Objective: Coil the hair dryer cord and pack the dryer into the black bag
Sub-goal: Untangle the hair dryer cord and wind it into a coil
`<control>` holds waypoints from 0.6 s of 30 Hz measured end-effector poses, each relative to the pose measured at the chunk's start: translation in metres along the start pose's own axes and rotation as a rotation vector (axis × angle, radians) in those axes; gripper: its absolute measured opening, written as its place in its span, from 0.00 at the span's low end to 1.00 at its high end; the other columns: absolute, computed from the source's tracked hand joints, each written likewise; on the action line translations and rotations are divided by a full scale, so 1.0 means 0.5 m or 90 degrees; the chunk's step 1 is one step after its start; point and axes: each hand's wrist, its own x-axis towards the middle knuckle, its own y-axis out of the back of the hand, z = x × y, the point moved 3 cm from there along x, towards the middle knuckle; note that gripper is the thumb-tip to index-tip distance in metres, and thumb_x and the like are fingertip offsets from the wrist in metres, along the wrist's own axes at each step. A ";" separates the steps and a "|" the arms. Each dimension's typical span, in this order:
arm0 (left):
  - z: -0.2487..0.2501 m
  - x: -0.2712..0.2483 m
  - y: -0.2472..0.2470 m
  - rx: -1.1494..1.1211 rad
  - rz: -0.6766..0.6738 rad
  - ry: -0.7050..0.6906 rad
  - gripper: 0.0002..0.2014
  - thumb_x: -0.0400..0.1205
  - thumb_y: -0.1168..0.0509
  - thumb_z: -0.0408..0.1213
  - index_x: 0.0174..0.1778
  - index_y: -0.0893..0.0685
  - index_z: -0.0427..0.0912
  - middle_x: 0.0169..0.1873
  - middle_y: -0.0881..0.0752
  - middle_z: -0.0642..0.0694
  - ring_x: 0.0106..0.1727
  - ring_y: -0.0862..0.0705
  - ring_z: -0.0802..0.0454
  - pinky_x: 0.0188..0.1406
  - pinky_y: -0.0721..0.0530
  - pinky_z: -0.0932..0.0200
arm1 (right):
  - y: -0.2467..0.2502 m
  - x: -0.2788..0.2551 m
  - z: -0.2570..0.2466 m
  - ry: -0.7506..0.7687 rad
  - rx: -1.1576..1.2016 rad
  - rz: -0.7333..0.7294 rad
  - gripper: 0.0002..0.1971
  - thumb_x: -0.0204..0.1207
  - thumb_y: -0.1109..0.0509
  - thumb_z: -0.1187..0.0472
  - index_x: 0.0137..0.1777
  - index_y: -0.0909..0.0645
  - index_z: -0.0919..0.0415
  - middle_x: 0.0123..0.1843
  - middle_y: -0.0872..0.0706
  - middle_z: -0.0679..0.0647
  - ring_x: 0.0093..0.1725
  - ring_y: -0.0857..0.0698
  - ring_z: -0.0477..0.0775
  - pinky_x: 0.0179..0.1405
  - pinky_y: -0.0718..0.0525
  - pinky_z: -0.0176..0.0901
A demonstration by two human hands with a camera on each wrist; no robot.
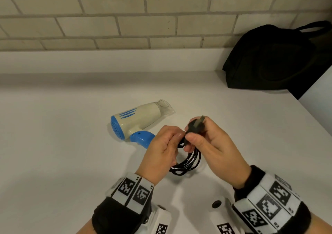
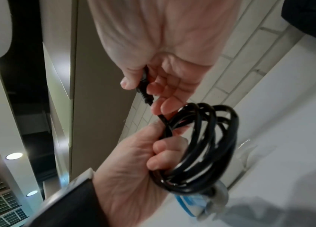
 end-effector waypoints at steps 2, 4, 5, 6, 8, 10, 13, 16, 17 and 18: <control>0.003 0.005 0.000 0.034 -0.009 -0.007 0.15 0.82 0.47 0.30 0.35 0.24 0.53 0.29 0.28 0.51 0.17 0.28 0.65 0.17 0.34 0.76 | -0.004 0.008 -0.004 -0.003 0.013 -0.005 0.10 0.66 0.38 0.46 0.42 0.25 0.50 0.32 0.15 0.42 0.31 0.17 0.42 0.36 0.18 0.34; 0.004 0.010 0.001 0.091 -0.024 -0.024 0.17 0.82 0.47 0.29 0.33 0.25 0.54 0.32 0.27 0.54 0.21 0.25 0.68 0.20 0.30 0.75 | -0.005 0.017 -0.011 -0.005 0.024 -0.003 0.08 0.67 0.36 0.48 0.41 0.25 0.51 0.29 0.15 0.45 0.30 0.18 0.43 0.35 0.17 0.35; 0.003 0.012 0.001 0.127 -0.032 -0.039 0.18 0.82 0.47 0.28 0.33 0.26 0.54 0.33 0.27 0.55 0.24 0.24 0.69 0.23 0.29 0.74 | -0.004 0.022 -0.014 -0.006 0.033 0.002 0.07 0.69 0.34 0.51 0.41 0.25 0.52 0.27 0.16 0.47 0.29 0.18 0.44 0.35 0.17 0.36; 0.001 0.013 0.002 0.162 -0.038 -0.058 0.17 0.82 0.48 0.28 0.33 0.26 0.54 0.34 0.27 0.57 0.27 0.24 0.69 0.26 0.28 0.72 | -0.001 0.027 -0.017 -0.010 0.044 0.016 0.06 0.70 0.32 0.53 0.41 0.26 0.53 0.26 0.16 0.48 0.28 0.18 0.45 0.34 0.17 0.36; -0.001 0.012 -0.001 0.196 -0.056 -0.091 0.13 0.82 0.47 0.32 0.37 0.22 0.48 0.35 0.26 0.58 0.35 0.21 0.65 0.34 0.22 0.66 | 0.006 0.039 -0.020 -0.024 0.085 0.059 0.08 0.70 0.32 0.54 0.41 0.26 0.56 0.22 0.18 0.49 0.24 0.19 0.45 0.30 0.17 0.36; -0.006 0.003 -0.004 0.196 -0.067 -0.127 0.15 0.81 0.49 0.40 0.43 0.17 0.40 0.36 0.25 0.58 0.42 0.18 0.63 0.43 0.22 0.70 | 0.012 0.053 -0.015 -0.051 0.134 0.118 0.07 0.70 0.37 0.55 0.40 0.27 0.58 0.19 0.22 0.49 0.21 0.21 0.45 0.24 0.20 0.35; -0.009 -0.008 -0.003 0.181 -0.048 -0.155 0.17 0.80 0.49 0.45 0.47 0.15 0.46 0.33 0.26 0.57 0.37 0.22 0.68 0.41 0.28 0.78 | 0.019 0.075 0.018 -0.126 0.173 0.180 0.08 0.76 0.39 0.58 0.37 0.28 0.60 0.17 0.25 0.46 0.22 0.22 0.48 0.22 0.24 0.36; -0.007 -0.011 0.001 0.177 -0.046 -0.175 0.15 0.77 0.48 0.47 0.50 0.17 0.53 0.34 0.25 0.57 0.34 0.23 0.66 0.36 0.28 0.77 | 0.022 0.089 0.066 -0.255 0.207 0.188 0.11 0.77 0.37 0.54 0.36 0.27 0.60 0.17 0.25 0.45 0.25 0.20 0.49 0.24 0.28 0.38; -0.007 -0.012 0.001 0.178 -0.050 -0.180 0.13 0.75 0.45 0.47 0.50 0.18 0.54 0.35 0.24 0.57 0.33 0.23 0.65 0.35 0.27 0.77 | 0.019 0.090 0.081 -0.310 0.215 0.177 0.12 0.76 0.36 0.52 0.36 0.26 0.60 0.18 0.25 0.45 0.24 0.20 0.48 0.26 0.29 0.39; -0.007 -0.013 0.002 0.175 -0.055 -0.174 0.11 0.73 0.42 0.45 0.49 0.18 0.57 0.35 0.23 0.57 0.32 0.23 0.64 0.34 0.26 0.76 | 0.014 0.089 0.093 -0.364 0.222 0.159 0.13 0.75 0.35 0.51 0.36 0.25 0.60 0.19 0.24 0.46 0.23 0.21 0.48 0.28 0.29 0.41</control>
